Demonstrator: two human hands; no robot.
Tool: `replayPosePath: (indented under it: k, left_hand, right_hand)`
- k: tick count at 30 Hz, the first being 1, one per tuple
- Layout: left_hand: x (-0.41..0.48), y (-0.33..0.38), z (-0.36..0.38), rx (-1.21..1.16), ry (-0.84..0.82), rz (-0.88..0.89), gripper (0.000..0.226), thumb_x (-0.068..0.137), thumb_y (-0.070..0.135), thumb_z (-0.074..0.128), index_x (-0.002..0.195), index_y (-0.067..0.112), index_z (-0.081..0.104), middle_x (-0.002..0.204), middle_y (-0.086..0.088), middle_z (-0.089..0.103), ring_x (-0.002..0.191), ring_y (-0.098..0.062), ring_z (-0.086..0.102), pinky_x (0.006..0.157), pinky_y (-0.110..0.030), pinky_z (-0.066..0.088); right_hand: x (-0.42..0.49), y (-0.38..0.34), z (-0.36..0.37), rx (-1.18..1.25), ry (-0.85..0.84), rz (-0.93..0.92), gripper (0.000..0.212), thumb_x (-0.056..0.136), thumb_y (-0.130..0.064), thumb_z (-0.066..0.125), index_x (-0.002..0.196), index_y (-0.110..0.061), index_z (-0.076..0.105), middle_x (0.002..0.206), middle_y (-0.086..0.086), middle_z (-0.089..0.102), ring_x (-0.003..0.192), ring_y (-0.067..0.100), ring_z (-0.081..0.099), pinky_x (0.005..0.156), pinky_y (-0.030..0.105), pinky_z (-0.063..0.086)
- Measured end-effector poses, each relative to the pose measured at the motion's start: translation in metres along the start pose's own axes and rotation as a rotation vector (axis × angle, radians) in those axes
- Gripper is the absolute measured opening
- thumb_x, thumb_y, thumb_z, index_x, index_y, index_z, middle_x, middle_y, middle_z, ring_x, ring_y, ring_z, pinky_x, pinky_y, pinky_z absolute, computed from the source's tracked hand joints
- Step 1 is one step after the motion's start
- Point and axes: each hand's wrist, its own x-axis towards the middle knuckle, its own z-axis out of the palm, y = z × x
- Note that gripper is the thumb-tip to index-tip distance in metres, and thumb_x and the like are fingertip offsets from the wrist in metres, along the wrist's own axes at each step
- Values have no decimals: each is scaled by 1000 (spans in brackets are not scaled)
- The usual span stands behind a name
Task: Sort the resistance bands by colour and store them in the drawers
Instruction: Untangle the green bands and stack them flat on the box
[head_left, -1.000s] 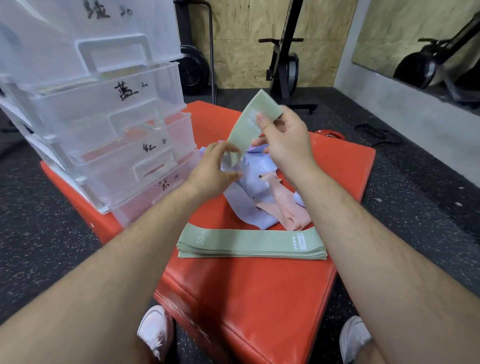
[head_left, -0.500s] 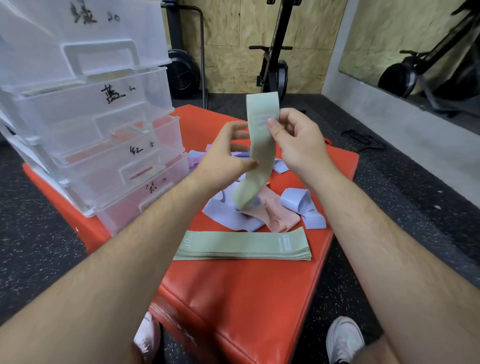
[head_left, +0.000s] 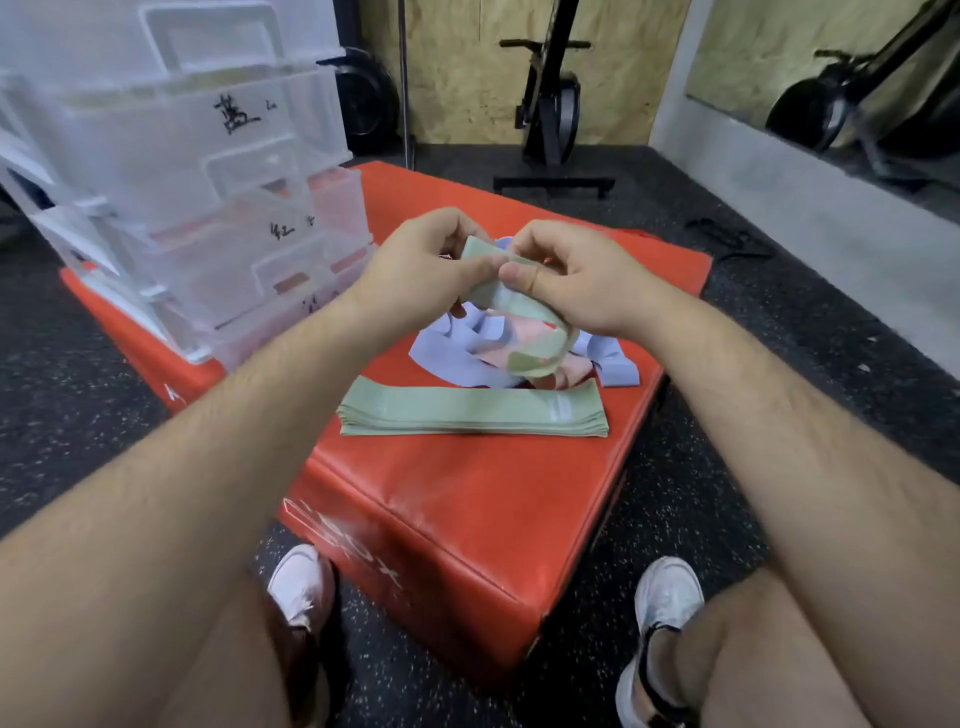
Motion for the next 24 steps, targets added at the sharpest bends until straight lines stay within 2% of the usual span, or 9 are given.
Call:
replayPosePath:
  k: [4,7,9,11,13,15,17,19,24]
  left_hand:
    - [-16,-9,-2,-14,-34,9,14,87,21,74,83,12,64,76,-11,65,62,-26,65,52,-31,52]
    - [-27,-13,-6,-15,4,-7,14,89,16,72,87,5,63,71,-9,63,55,-16,63,51,-26,50]
    - [-33,-17,-11,-11,12,-42,13,90,14,70,89,3,63,68,-4,61,49,-9,60,49,-21,49]
    - [-36,-22,-16,-52,13,-75,11,90,13,70,84,8,62,67,-4,62,50,-14,61,51,-24,50]
    - [-38,-27,-21,-94,14,-98,12,90,11,69,81,10,61,65,-6,62,50,-16,61,50,-25,50]
    - [-39,-32,-24,-124,23,-127,12,91,9,68,81,9,61,65,-8,61,48,-14,59,49,-23,49]
    - [-37,-37,-29,-149,44,-158,12,91,9,68,81,8,60,64,-7,60,47,-13,58,49,-24,50]
    - [-33,-46,-37,-150,69,-198,12,90,11,69,82,8,61,65,-7,61,47,-13,57,50,-25,51]
    - [-29,-72,-55,-97,83,-331,18,88,15,71,73,12,61,66,-8,59,53,-16,55,55,-26,51]
  right_hand:
    - [-14,2,3,-3,-161,71,12,93,-28,70,90,-19,62,75,-9,55,63,2,45,62,23,38]
    - [-20,1,0,-41,-238,127,33,89,-37,74,94,-5,65,71,2,53,64,12,43,61,29,35]
    - [-24,2,-2,-43,-250,160,27,87,-35,77,91,-10,68,67,-5,58,60,9,48,59,26,39]
    - [-29,6,-3,-43,-284,215,15,86,-31,78,86,-21,67,61,-17,61,54,2,53,53,20,44]
    - [-35,11,-4,-93,-309,225,16,84,-29,80,82,-29,64,62,-25,61,54,-5,55,55,18,45]
    - [-39,17,-6,-208,-318,218,17,82,-30,82,84,-28,65,70,-19,64,61,-2,55,61,27,45]
    - [-43,24,-9,-333,-322,237,22,80,-33,82,89,-21,67,81,-2,67,70,11,54,68,39,47]
    - [-47,31,-14,-398,-325,280,22,81,-32,81,91,-18,68,89,6,69,74,16,55,70,38,47]
    - [-57,57,-34,-346,-288,429,18,84,-26,80,98,-17,72,94,3,74,79,15,62,73,31,48]
